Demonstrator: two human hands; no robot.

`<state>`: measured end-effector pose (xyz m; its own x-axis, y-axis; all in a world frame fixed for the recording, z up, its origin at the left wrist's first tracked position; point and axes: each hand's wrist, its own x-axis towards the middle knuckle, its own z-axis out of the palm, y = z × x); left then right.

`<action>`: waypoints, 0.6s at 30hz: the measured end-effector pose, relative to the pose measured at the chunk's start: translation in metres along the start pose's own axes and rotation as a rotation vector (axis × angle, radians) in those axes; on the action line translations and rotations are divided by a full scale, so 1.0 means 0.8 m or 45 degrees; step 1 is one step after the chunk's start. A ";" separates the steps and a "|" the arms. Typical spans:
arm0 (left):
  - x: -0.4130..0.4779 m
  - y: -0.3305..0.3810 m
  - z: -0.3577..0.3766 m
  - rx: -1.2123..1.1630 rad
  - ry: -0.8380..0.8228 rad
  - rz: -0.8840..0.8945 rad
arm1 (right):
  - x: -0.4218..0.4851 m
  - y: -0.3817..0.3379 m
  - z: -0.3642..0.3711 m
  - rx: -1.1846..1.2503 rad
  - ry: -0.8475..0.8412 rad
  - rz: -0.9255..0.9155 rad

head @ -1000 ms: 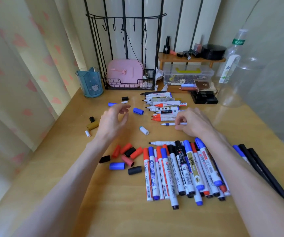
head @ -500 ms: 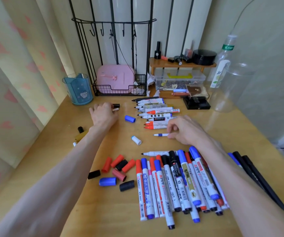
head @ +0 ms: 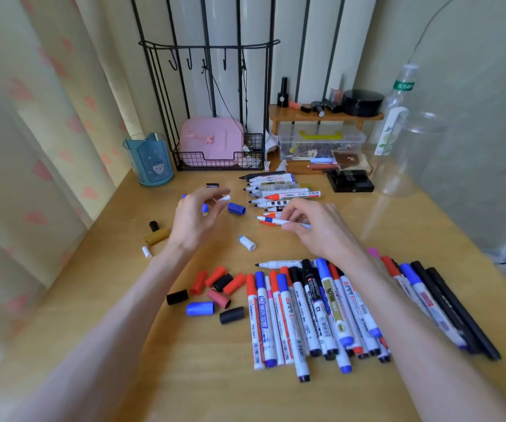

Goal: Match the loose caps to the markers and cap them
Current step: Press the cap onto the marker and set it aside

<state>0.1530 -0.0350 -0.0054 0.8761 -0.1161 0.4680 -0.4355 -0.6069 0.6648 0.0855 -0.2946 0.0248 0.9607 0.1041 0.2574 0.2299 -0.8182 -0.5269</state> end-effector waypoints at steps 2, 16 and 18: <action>-0.025 0.016 -0.011 -0.031 -0.016 0.000 | -0.012 -0.007 -0.005 0.111 0.008 0.026; -0.156 0.089 -0.052 -0.337 -0.136 -0.058 | -0.129 -0.041 -0.032 0.349 0.083 -0.066; -0.163 0.088 -0.049 -0.346 -0.164 -0.055 | -0.136 -0.042 -0.024 0.327 0.133 -0.110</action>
<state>-0.0003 -0.0320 0.0029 0.9065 -0.2042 0.3694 -0.4213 -0.3826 0.8223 -0.0300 -0.2896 0.0297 0.9175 0.0977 0.3856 0.3552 -0.6372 -0.6839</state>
